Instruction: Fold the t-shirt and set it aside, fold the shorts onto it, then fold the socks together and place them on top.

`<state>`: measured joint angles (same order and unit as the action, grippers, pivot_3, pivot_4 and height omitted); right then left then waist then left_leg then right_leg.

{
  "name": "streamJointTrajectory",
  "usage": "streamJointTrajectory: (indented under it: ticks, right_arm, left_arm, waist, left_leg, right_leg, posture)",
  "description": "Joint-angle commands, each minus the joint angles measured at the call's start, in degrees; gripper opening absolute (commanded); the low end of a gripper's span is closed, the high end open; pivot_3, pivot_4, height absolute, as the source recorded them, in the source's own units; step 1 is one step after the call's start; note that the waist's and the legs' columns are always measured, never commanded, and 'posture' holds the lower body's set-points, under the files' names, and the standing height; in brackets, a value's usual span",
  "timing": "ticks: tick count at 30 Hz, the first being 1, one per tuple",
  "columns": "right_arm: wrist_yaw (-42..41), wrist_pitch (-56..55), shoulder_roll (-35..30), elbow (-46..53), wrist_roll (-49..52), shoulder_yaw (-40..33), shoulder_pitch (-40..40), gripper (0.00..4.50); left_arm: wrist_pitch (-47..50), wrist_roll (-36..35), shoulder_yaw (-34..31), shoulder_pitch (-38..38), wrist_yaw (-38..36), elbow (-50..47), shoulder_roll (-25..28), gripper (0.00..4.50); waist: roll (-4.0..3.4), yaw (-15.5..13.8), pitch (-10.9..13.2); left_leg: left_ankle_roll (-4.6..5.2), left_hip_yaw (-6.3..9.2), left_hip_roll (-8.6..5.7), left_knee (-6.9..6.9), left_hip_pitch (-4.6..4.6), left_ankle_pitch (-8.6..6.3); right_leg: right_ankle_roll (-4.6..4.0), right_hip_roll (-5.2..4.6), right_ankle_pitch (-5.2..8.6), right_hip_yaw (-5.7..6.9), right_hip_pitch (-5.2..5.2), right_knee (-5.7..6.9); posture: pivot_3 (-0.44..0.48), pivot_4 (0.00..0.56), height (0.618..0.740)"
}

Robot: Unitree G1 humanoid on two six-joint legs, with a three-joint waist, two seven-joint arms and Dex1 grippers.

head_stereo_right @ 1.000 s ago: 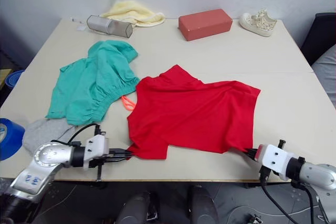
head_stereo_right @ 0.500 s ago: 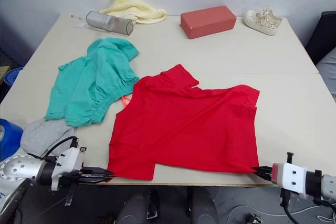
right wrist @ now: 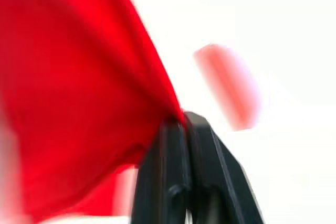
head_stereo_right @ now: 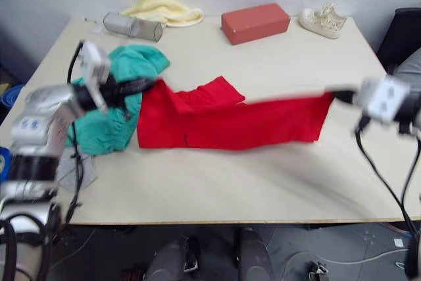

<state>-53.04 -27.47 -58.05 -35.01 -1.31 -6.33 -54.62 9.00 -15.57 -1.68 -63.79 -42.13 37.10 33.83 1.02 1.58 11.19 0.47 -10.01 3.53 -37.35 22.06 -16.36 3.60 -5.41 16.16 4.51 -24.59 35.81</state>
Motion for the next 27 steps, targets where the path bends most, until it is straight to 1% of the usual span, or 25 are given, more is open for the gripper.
streamJointTrajectory:
  ticks: [1, 3, 4, 5, 6, 7, 8, 9, 11, 12, 13, 14, 15, 16, 17, 18, 19, 20, 21, 23, 25, 27]
  right_arm:
    - [15.3, -7.3, -1.1, -14.3, -12.4, 4.7, -15.1, 0.03]
    - [22.5, -9.6, -1.1, -20.9, -17.4, 7.5, -23.1, 0.03]
    - [27.0, -10.9, -1.2, -23.4, -19.6, 8.6, -27.3, 0.03]
    - [29.9, -11.6, -1.2, -25.6, -20.8, 9.4, -31.5, 0.03]
    - [32.8, -13.8, -1.9, -26.8, -22.6, 10.3, -34.7, 0.03]
    - [34.8, -15.7, -2.5, -27.9, -24.0, 11.3, -36.7, 0.03]
    - [36.1, -17.0, -2.8, -28.9, -25.0, 12.1, -37.8, 0.03]
    - [36.0, -18.0, -3.0, -29.9, -25.1, 12.4, -38.0, 0.03]
    - [32.7, -20.6, -4.0, -31.6, -22.8, 11.7, -34.6, 0.03]
    - [32.2, -22.4, -5.0, -31.8, -22.3, 11.6, -31.3, 0.03]
    - [30.0, -24.2, -5.5, -32.0, -20.9, 11.3, -27.4, 0.03]
    - [28.8, -25.8, -6.0, -31.7, -19.9, 11.1, -23.5, 0.03]
    - [26.2, -27.6, -5.9, -31.2, -17.6, 10.6, -19.5, 0.03]
    - [23.2, -29.0, -5.6, -30.6, -15.1, 10.1, -16.2, 0.03]
    - [22.3, -30.6, -5.8, -29.6, -14.1, 10.0, -12.0, 0.03]
    - [20.2, -31.9, -5.7, -28.8, -12.3, 9.8, -7.7, 0.03]
    - [18.2, -33.2, -5.4, -28.0, -10.1, 9.5, -2.6, 0.03]
    - [15.4, -34.1, -5.2, -26.6, -6.9, 9.0, 3.0, 0.03]
    - [12.3, -34.6, -5.2, -25.1, -4.0, 8.9, 7.6, 0.03]
    - [9.6, -35.1, -5.7, -22.5, -0.3, 8.0, 16.5, 0.03]
    - [7.6, -34.3, -6.1, -19.7, 2.7, 6.9, 23.0, 0.03]
    - [5.7, -34.0, -6.6, -16.9, 5.3, 6.2, 28.7, 0.03]
  left_arm:
    - [-15.9, 5.6, -2.9, -14.2, 12.0, 16.9, -1.0, 0.0]
    - [-23.8, 6.7, -4.5, -21.6, 17.3, 23.6, -1.4, 0.0]
    - [-29.2, 6.2, -6.3, -25.4, 19.1, 25.4, -1.2, 0.0]
    - [-34.7, 3.4, -9.3, -29.4, 17.6, 26.2, -1.3, 0.0]
    - [-38.7, 4.1, -9.5, -31.9, 16.8, 26.7, -0.1, 0.0]
    - [-41.3, 5.0, -9.4, -33.3, 15.9, 27.3, 0.7, 0.0]
    - [-42.7, 6.0, -9.2, -34.0, 15.4, 28.1, 1.2, 0.0]
    - [-44.0, 6.9, -8.8, -34.0, 15.2, 29.0, 1.5, 0.0]
    - [-47.3, 8.2, -7.7, -30.9, 11.6, 28.3, 2.8, 0.0]
    - [-48.5, 8.5, -7.3, -27.8, 9.5, 27.1, 3.4, 0.0]
    - [-49.2, 8.2, -7.1, -24.0, 7.3, 25.3, 3.6, 0.0]
    - [-49.6, 8.4, -6.5, -19.8, 5.6, 23.3, 3.7, 0.0]
    - [-49.8, 7.9, -6.2, -15.3, 3.8, 20.4, 3.7, 0.0]
    - [-49.4, 7.2, -6.3, -11.6, 2.9, 17.4, 3.5, 0.0]
    - [-49.4, 7.5, -5.5, -6.5, 1.7, 13.4, 3.9, 0.0]
    - [-49.6, 7.8, -4.7, -1.1, 0.4, 8.9, 4.3, 0.0]
    - [-47.7, 7.0, -4.7, 5.2, 0.2, 3.4, 4.2, 0.0]
    - [-45.7, 6.4, -4.6, 12.6, -0.1, -3.1, 4.4, 0.0]
    - [-43.8, 6.0, -4.5, 18.6, -0.5, -8.8, 4.7, 0.0]
    - [-38.7, 4.8, -4.5, 30.3, -1.3, -21.7, 5.8, 0.0]
    - [-34.7, 4.4, -4.8, 39.0, -2.3, -31.1, 7.3, 0.0]
    - [-31.6, 4.4, -5.4, 46.7, -3.8, -37.8, 9.3, 0.0]
  waist:
    - [0.13, 0.0, -0.1]
    - [0.16, 0.0, -0.1]
    - [0.18, 0.1, -0.1]
    - [0.18, 0.2, 0.0]
    - [0.21, 0.2, 0.0]
    - [0.17, 0.3, 0.0]
    - [0.12, 0.3, 0.1]
    - [0.12, 0.3, 0.1]
    - [0.11, 0.3, 0.1]
    - [0.11, 0.2, 0.1]
    - [0.1, 0.3, 0.1]
    - [0.1, 0.2, 0.1]
    - [0.08, 0.2, 0.1]
    - [-0.03, 0.2, 0.2]
    - [-0.19, 0.2, 0.4]
    - [-0.27, 0.3, 0.6]
    - [-0.27, 0.3, 0.6]
    - [-0.27, 0.3, 0.6]
    - [-0.26, 0.4, 0.6]
    - [-0.27, 0.4, 0.6]
    - [-0.26, 0.3, 0.6]
    - [-0.25, 0.4, 0.6]
  left_leg:
    - [-0.15, -0.01, 0.03, -0.04, 0.29, 0.08]
    - [-0.31, -0.25, 0.07, 0.16, 0.62, -0.01]
    - [-0.32, -0.28, 0.05, 0.23, 0.97, -0.02]
    - [-0.34, -0.53, -0.01, 0.25, 1.42, -0.11]
    - [-0.31, -0.65, -0.08, 0.32, 1.72, -0.13]
    - [-0.24, -0.95, -0.16, 0.32, 2.29, -0.21]
    - [-0.21, -1.09, -0.24, 0.34, 2.5, -0.24]
    - [-0.13, -1.48, -0.32, 0.33, 2.43, -0.28]
    - [0.13, -1.59, -0.32, 0.32, 2.07, -0.43]
    - [0.21, -1.62, -0.3, 0.27, 1.9, -0.48]
    - [0.26, -1.68, -0.29, 0.28, 1.83, -0.54]
    - [0.27, -1.76, -0.27, 0.28, 1.58, -0.59]
    - [0.29, -1.77, -0.27, 0.27, 1.18, -0.64]
    - [0.32, -1.78, -0.24, 0.16, 1.01, -0.67]
    - [0.37, -1.77, -0.22, -0.07, 1.06, -0.68]
    - [0.49, -1.78, -0.22, -0.38, 1.16, -0.66]
    - [0.58, -1.79, -0.19, -0.7, 1.21, -0.66]
    - [0.73, -1.83, -0.18, -0.73, 1.24, -0.57]
    - [0.74, -1.81, 0.01, -0.82, 1.07, -0.56]
    - [0.8, -1.81, 0.13, -0.85, 0.84, -0.53]
    - [0.8, -1.75, 0.13, -0.87, 0.5, -0.53]
    - [0.82, -1.97, 0.12, -0.9, 0.25, -0.42]
  right_leg:
    - [-0.01, 0.02, 0.01, -0.09, -0.38, 0.14]
    - [0.02, 0.21, 0.12, 0.05, -0.89, 0.18]
    - [0.04, 0.26, 0.12, 0.14, -1.24, 0.13]
    - [0.05, 0.27, 0.14, 0.34, -1.88, 0.18]
    - [0.04, 0.32, 0.15, 0.56, -2.2, 0.17]
    - [0.03, 0.22, 0.15, 1.15, -3.03, 0.36]
    - [0.01, 0.05, 0.16, 1.47, -3.23, 0.36]
    - [0.0, -0.09, 0.16, 1.89, -3.25, 0.37]
    - [0.0, -0.27, 0.17, 2.61, -2.92, 0.28]
    - [0.0, -0.31, 0.17, 2.87, -2.7, 0.21]
    - [0.0, -0.36, 0.17, 2.99, -2.61, 0.17]
    - [0.01, -0.37, 0.17, 3.01, -2.27, 0.04]
    - [0.01, -0.38, 0.17, 3.03, -1.73, -0.06]
    - [0.02, -0.39, 0.18, 3.08, -1.36, -0.21]
    - [0.07, -0.48, 0.06, 3.06, -1.29, -0.04]
    - [0.15, -0.52, -0.13, 3.0, -1.28, 0.04]
    - [0.2, -0.53, -0.3, 2.94, -1.25, 0.15]
    - [0.24, -0.53, -0.52, 2.88, -1.23, 0.07]
    - [0.26, -0.54, -0.58, 2.86, -1.01, 0.05]
    - [0.24, -0.56, -0.7, 2.72, -0.86, 0.06]
    - [0.24, -0.6, -0.71, 2.31, -0.85, 0.16]
    - [0.13, -0.62, -0.8, 2.05, -0.82, 0.25]
  posture:
    - [0.0, 0.15, 0.74]
    - [0.0, 0.15, 0.74]
    - [0.0, 0.15, 0.74]
    - [0.0, 0.15, 0.74]
    - [0.0, 0.15, 0.74]
    - [0.0, 0.15, 0.74]
    - [0.0, 0.15, 0.74]
    - [0.0, 0.15, 0.74]
    - [0.0, 0.15, 0.74]
    - [0.0, 0.15, 0.74]
    - [0.0, 0.15, 0.74]
    - [0.0, 0.15, 0.74]
    - [0.0, 0.15, 0.74]
    - [0.0, 0.15, 0.74]
    - [0.0, 0.15, 0.74]
    - [0.0, 0.15, 0.74]
    - [0.0, 0.15, 0.74]
    - [0.0, 0.15, 0.74]
    - [0.0, 0.15, 0.74]
    - [0.0, 0.15, 0.74]
    - [0.0, 0.15, 0.74]
    - [0.0, 0.15, 0.74]
